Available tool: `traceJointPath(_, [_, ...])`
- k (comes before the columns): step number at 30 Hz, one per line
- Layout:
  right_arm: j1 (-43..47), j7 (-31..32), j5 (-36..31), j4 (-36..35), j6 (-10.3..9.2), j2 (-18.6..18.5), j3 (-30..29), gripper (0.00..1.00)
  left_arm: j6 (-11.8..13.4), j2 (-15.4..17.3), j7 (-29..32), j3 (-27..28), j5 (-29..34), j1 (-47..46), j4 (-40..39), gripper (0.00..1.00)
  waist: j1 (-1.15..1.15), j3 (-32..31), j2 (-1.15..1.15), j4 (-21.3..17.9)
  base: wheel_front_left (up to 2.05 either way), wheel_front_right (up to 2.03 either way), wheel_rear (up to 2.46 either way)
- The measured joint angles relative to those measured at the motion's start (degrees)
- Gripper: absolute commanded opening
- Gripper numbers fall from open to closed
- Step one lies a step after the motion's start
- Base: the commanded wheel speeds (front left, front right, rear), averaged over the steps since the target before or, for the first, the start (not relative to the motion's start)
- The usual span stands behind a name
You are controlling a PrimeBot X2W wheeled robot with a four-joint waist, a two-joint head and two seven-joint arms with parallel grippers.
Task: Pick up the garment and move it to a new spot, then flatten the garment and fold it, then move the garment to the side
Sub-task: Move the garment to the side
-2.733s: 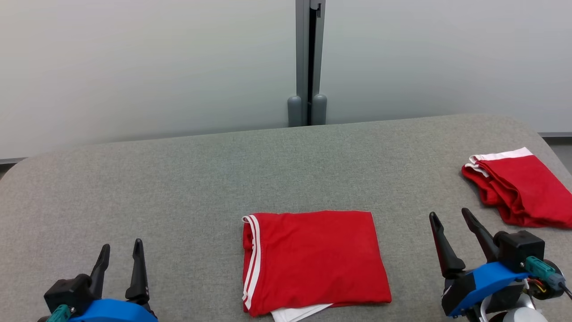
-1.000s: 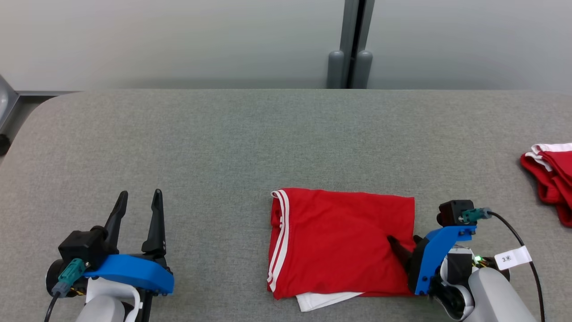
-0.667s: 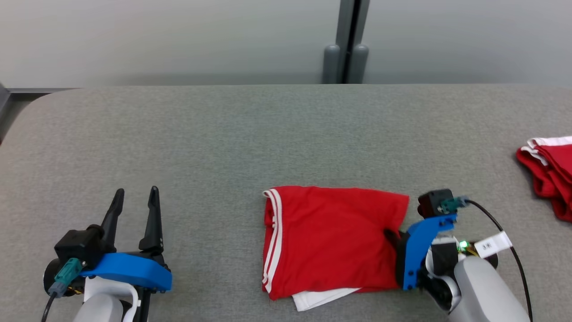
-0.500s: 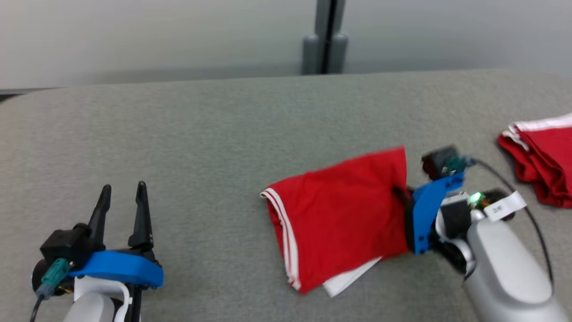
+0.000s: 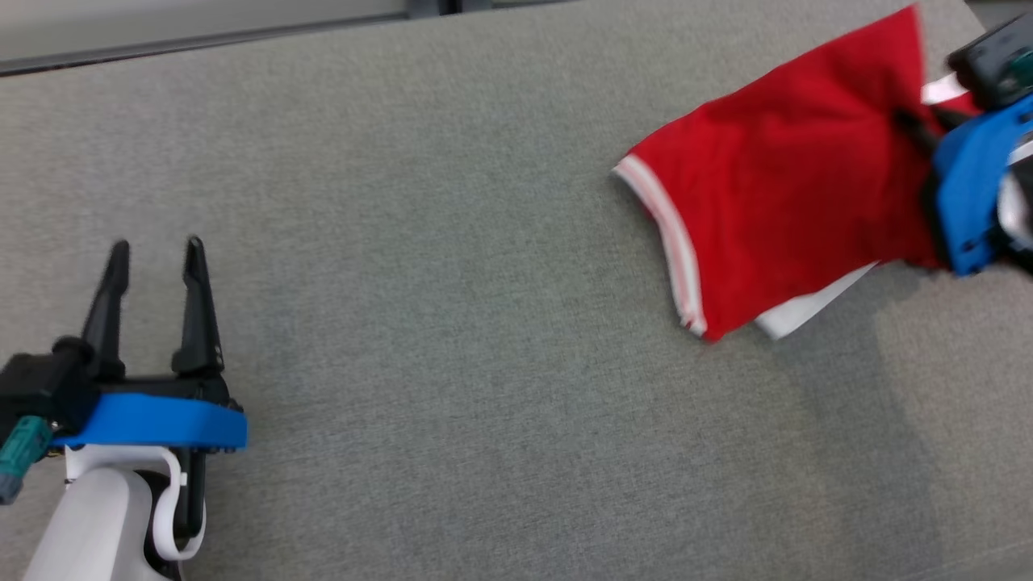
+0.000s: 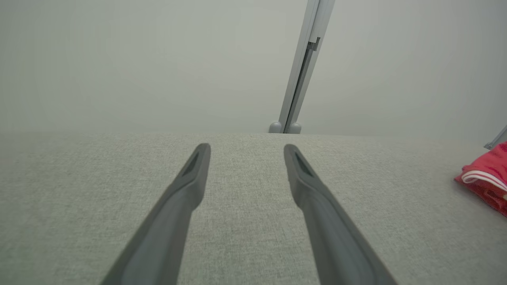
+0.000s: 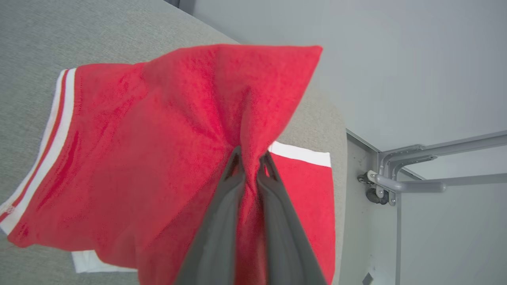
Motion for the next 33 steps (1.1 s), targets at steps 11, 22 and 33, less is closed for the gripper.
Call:
traceJointPath(11, [-3.47, -1.80, 0.04, 2.88, 0.00, -10.23, -5.24, 0.00, 0.46, 3.31, 3.02, 0.24, 0.98, -2.62, -5.59, 1.00, -0.01, 5.89, 0.00, -2.80, 0.00, 0.00, 0.00])
traceJointPath(22, [-1.57, -10.07, -10.65, 12.74, 0.00, -5.48, -13.92, 0.25, 1.46, 6.82, 7.15, 0.98, 1.92, -3.27, -11.83, 1.00, 0.00, 9.40, 0.00, -3.18, 0.00, 0.00, 0.00])
traceJointPath(33, [-1.08, -22.34, -20.95, 12.21, 0.00, -2.03, -17.08, 1.00, 1.71, 5.95, 7.23, -0.31, 1.42, -3.26, -11.06, 1.00, 0.00, 6.65, 0.00, -2.00, 0.00, 0.00, 0.00])
